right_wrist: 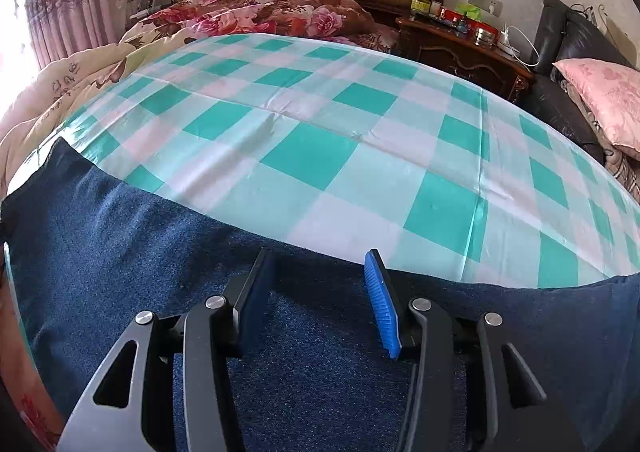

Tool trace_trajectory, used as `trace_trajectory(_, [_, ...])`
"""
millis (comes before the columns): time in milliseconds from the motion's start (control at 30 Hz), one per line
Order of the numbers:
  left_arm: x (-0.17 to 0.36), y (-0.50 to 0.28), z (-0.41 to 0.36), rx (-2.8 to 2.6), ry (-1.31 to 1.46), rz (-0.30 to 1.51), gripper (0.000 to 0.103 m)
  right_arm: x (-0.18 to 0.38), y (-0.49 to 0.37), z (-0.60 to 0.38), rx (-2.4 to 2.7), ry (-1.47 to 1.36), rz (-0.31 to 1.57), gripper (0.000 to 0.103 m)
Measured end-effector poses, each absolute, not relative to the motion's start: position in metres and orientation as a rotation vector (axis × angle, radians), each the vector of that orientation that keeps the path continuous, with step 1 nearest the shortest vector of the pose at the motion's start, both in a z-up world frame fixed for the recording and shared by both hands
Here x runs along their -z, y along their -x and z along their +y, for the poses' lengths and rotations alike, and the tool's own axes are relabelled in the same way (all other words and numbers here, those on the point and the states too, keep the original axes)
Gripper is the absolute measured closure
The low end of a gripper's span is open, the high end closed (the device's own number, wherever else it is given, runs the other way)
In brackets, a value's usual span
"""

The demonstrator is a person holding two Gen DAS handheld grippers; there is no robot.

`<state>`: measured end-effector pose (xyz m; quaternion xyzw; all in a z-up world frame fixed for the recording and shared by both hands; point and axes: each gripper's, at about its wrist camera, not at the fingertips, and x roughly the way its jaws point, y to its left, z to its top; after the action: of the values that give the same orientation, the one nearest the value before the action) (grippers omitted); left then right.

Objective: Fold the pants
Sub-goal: 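Hold the jeans leg end in the left gripper while the right gripper rests open on the jeans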

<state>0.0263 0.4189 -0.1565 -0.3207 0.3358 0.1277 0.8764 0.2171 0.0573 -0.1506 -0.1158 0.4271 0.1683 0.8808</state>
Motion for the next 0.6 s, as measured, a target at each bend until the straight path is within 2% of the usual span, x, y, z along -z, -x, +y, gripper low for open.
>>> trace_trajectory(67, [0.157, -0.022, 0.421, -0.29, 0.709, 0.7, 0.052, 0.151, -0.217, 0.058, -0.35, 0.243, 0.889, 0.058])
trace_trajectory(333, [0.16, -0.024, 0.41, -0.265, 0.729, 0.751, 0.054, 0.151, -0.217, 0.057, -0.351, 0.243, 0.89, 0.057])
trace_trajectory(433, [0.162, -0.031, 0.416, -0.28, 0.728, 0.753, 0.068, 0.151, -0.217, 0.057, -0.351, 0.242, 0.89, 0.057])
trace_trajectory(600, [0.168, -0.038, 0.432, -0.261, 0.776, 0.731, 0.078, 0.15, -0.217, 0.057, -0.351, 0.243, 0.89, 0.057])
